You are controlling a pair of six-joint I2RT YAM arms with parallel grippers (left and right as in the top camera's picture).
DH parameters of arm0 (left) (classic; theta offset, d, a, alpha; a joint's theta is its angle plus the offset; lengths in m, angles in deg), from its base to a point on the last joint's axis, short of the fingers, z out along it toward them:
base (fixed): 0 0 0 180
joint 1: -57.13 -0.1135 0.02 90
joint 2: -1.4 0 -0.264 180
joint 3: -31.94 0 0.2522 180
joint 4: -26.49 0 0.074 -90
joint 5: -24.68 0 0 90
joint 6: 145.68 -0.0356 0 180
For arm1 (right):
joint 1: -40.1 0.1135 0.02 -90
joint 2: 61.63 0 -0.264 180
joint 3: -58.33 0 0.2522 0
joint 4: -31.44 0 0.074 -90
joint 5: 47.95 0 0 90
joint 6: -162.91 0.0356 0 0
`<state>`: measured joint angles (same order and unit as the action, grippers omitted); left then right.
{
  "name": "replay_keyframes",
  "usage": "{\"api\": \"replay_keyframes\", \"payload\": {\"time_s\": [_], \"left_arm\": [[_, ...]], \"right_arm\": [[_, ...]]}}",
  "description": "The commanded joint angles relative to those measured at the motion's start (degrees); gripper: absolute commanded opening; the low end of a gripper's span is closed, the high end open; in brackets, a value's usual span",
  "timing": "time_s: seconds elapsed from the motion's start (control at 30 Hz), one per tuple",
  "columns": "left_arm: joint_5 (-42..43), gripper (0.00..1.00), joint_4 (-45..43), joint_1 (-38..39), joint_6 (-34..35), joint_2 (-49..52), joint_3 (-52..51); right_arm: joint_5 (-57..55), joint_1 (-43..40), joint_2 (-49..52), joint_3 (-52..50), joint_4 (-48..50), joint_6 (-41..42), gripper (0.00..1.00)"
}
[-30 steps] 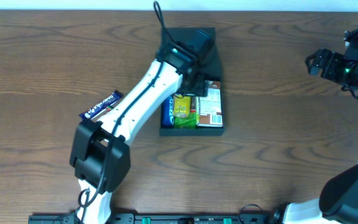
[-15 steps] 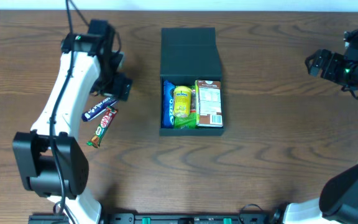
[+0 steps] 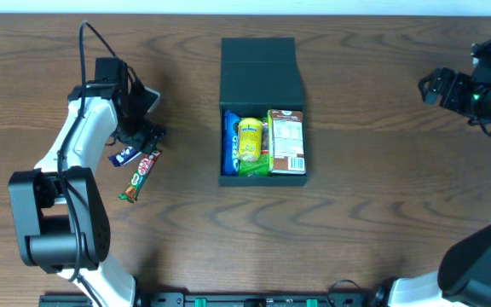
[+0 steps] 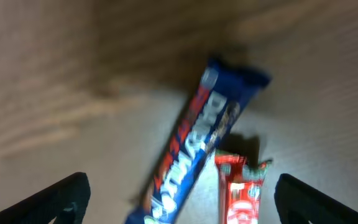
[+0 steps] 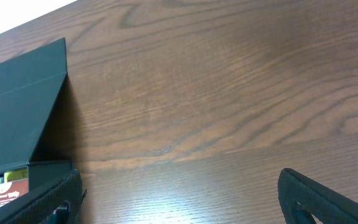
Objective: Pack container
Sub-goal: 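Grasp the blue Dairy Milk bar with the left gripper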
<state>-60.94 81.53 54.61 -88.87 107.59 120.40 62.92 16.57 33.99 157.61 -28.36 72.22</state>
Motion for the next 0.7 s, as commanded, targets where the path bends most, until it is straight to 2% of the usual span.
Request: {"api": "replay_keyframes", "payload": {"time_s": [0.0, 0.2, 0.47, 0.57, 0.67], "left_arm": [[3.9, 0.95, -1.9, -0.1, -4.6, 0.5, 0.0], [10.2, 0.96, -5.6, -0.1, -4.5, 3.3, 0.0], [10.4, 1.0, -6.6, -0.1, -4.6, 7.2, 0.0], [10.1, 0.88, -8.6, -0.1, -4.6, 7.3, 0.0], [10.0, 0.83, -9.7, -0.1, -4.6, 7.6, 0.0]], "right_arm": [[0.4, 0.3, 0.4, 0.5, -0.1, -0.7, 0.99], [0.4, 0.3, 0.4, 0.5, 0.0, -0.7, 0.99], [0.4, 0.3, 0.4, 0.5, 0.0, -0.7, 0.99], [0.4, 0.4, 0.4, 0.5, 0.0, -0.7, 0.99], [0.4, 0.4, 0.4, 0.5, -0.1, -0.6, 0.99]]}}
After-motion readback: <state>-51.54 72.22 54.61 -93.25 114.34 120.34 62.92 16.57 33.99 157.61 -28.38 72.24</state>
